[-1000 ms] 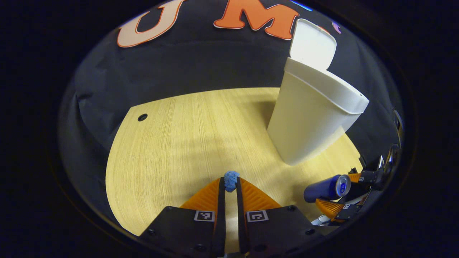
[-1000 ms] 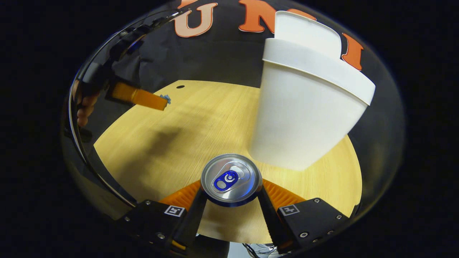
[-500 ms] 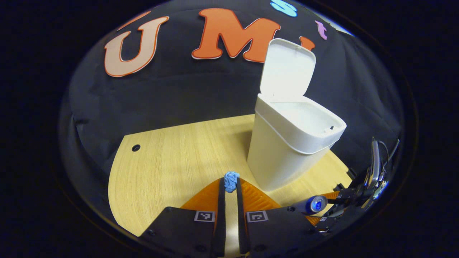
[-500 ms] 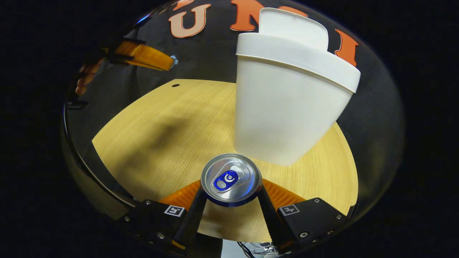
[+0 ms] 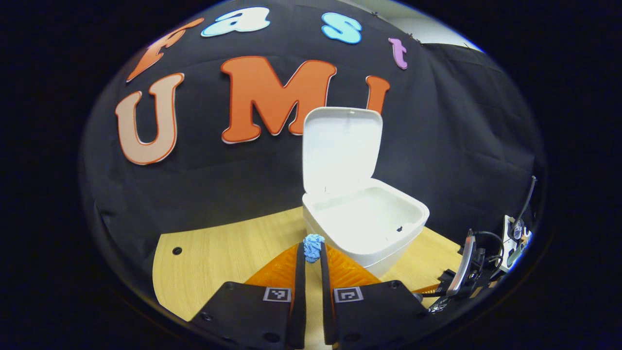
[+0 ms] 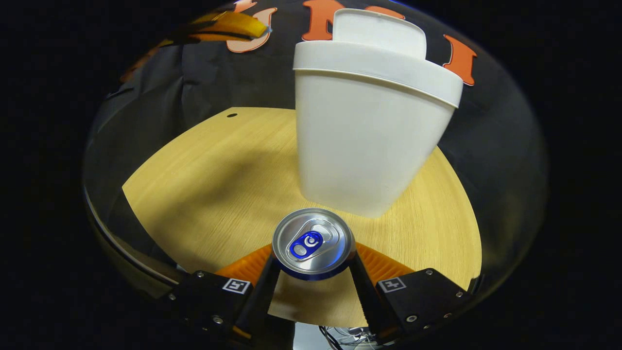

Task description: Press the lid of the desktop garbage bin to open it, pick up the crumpled paper on the desktop and throw it into the bin, then pick up the pop can on the desktop and drop it into the bin, and finally close the garbage bin lid.

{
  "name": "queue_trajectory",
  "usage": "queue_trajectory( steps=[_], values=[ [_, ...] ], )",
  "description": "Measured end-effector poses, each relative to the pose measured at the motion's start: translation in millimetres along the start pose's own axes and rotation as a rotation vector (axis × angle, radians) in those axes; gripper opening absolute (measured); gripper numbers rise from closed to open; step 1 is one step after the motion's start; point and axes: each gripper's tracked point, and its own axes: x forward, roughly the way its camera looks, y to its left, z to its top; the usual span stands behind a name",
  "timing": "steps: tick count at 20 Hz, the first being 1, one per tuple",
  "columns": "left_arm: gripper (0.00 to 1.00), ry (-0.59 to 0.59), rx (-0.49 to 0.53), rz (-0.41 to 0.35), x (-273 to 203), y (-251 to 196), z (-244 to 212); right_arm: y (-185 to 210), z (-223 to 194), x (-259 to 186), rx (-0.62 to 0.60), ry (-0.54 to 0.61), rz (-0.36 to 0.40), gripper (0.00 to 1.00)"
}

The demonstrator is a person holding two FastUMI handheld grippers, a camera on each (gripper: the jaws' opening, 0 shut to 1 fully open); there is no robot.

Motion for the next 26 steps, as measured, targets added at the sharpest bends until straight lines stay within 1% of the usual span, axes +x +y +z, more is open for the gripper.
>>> queue_trajectory(
  steps=[4, 8, 13, 14, 15, 18, 20, 21, 22, 23, 25, 26],
  values=[
    [0.18, -0.059, 0.010, -0.064, 16.9, -31.5, 15.4, -1.1, -0.1, 0.0, 0.013, 0.001, -0.005, 0.81],
    [0.18, -0.056, -0.015, -0.100, 35.9, -50.8, 12.8, -2.2, 0.1, 0.0, 0.033, -0.002, -0.014, 0.80],
    [0.18, -0.041, 0.005, -0.113, 47.2, -60.1, 8.6, -1.3, -0.7, -0.7, 0.074, 0.002, -0.031, 0.80],
    [0.22, -0.042, 0.008, -0.115, 45.4, -62.5, 7.6, -1.1, -1.8, -0.8, 0.079, 0.002, -0.034, 0.80],
    [0.22, -0.040, 0.009, -0.122, 45.7, -64.6, 6.8, -1.9, -1.0, -0.6, 0.082, 0.001, -0.038, 0.80],
    [0.31, -0.047, 0.028, -0.127, 43.1, -67.4, 6.5, -3.2, -1.2, -0.9, 0.087, -0.004, -0.049, 0.80],
    [0.33, -0.055, 0.043, -0.128, 42.2, -66.6, 6.0, -4.3, 0.7, -0.8, 0.088, -0.009, -0.055, 0.80],
    [0.36, -0.060, 0.048, -0.132, 41.4, -67.7, 6.6, -5.1, 2.3, -0.1, 0.088, -0.013, -0.057, 0.80],
    [0.50, -0.066, 0.050, -0.139, 39.0, -69.3, 6.4, -5.8, 3.4, 1.0, 0.087, -0.016, -0.059, 0.81],
    [0.62, -0.067, 0.051, -0.140, 38.6, -69.2, 6.5, -7.5, 5.4, 2.6, 0.082, -0.018, -0.062, 0.80],
    [0.75, -0.074, 0.052, -0.134, 36.7, -66.1, 7.8, -12.1, 11.4, 2.8, 0.074, -0.028, -0.075, 0.80],
    [0.72, -0.079, 0.050, -0.130, 35.1, -64.8, 7.7, -12.8, 14.1, 1.5, 0.069, -0.039, -0.081, 0.80]
  ],
)
